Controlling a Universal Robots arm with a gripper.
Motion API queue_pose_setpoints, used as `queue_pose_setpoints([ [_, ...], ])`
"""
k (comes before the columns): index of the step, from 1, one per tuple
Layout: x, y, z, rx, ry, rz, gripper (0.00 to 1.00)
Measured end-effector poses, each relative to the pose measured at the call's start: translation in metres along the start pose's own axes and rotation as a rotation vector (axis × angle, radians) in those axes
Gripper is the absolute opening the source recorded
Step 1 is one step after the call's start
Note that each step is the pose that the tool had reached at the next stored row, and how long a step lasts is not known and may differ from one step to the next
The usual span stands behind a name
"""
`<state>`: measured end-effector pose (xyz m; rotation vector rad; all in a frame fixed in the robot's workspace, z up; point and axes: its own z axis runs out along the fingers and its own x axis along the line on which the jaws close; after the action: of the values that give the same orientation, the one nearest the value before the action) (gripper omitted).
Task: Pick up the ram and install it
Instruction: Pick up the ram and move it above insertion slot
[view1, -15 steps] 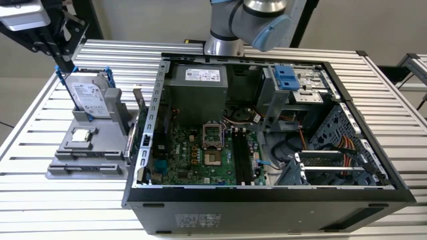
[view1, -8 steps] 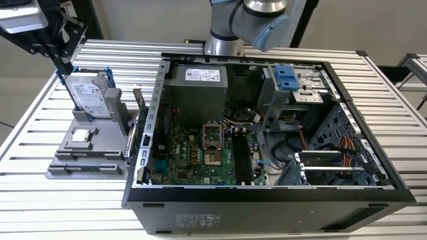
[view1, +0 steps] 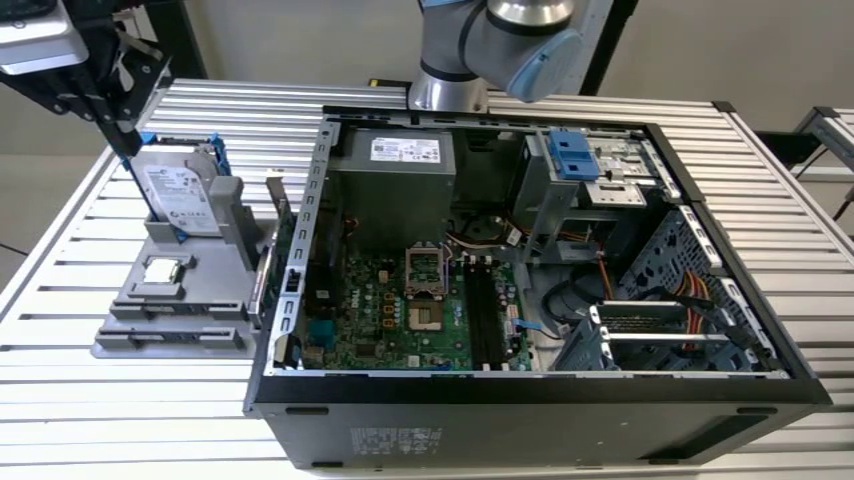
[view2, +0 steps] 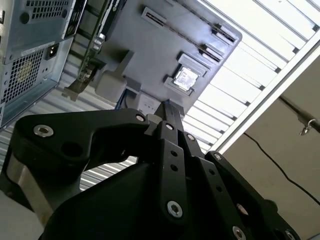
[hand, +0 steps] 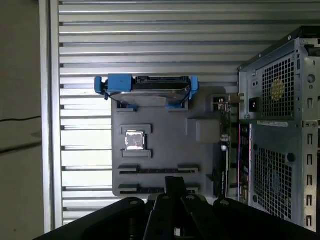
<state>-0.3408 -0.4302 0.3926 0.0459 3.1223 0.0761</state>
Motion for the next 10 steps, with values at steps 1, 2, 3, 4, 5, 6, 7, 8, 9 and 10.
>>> queue_pose_setpoints([
  [1, 0.0004, -0.0009, -0.0001, 0.0, 0.0, 0.0, 0.0],
  [2, 0.0009, -0.0017, -0.0001, -0.0001, 0.0, 0.0, 0.0],
  [3, 0.0014, -0.0026, -0.0002, -0.0003, 0.0001, 0.0, 0.0],
  [4, 0.0019, -0.0033, -0.0002, -0.0005, 0.0, 0.0, 0.0],
  [5, 0.0024, -0.0041, -0.0003, -0.0006, 0.0001, 0.0, 0.0],
  [6, 0.0027, -0.005, -0.0003, -0.0007, 0.0, 0.0, 0.0],
  [7, 0.0032, -0.0058, -0.0004, -0.0007, 0.0001, 0.0, 0.0],
  [8, 0.0036, -0.0066, -0.0004, -0.0009, 0.0001, 0.0, 0.0],
  [9, 0.004, -0.0075, -0.0005, -0.001, 0.0001, 0.0, 0.0],
  [10, 0.0044, -0.0083, -0.0005, -0.0011, 0.0001, 0.0, 0.0],
])
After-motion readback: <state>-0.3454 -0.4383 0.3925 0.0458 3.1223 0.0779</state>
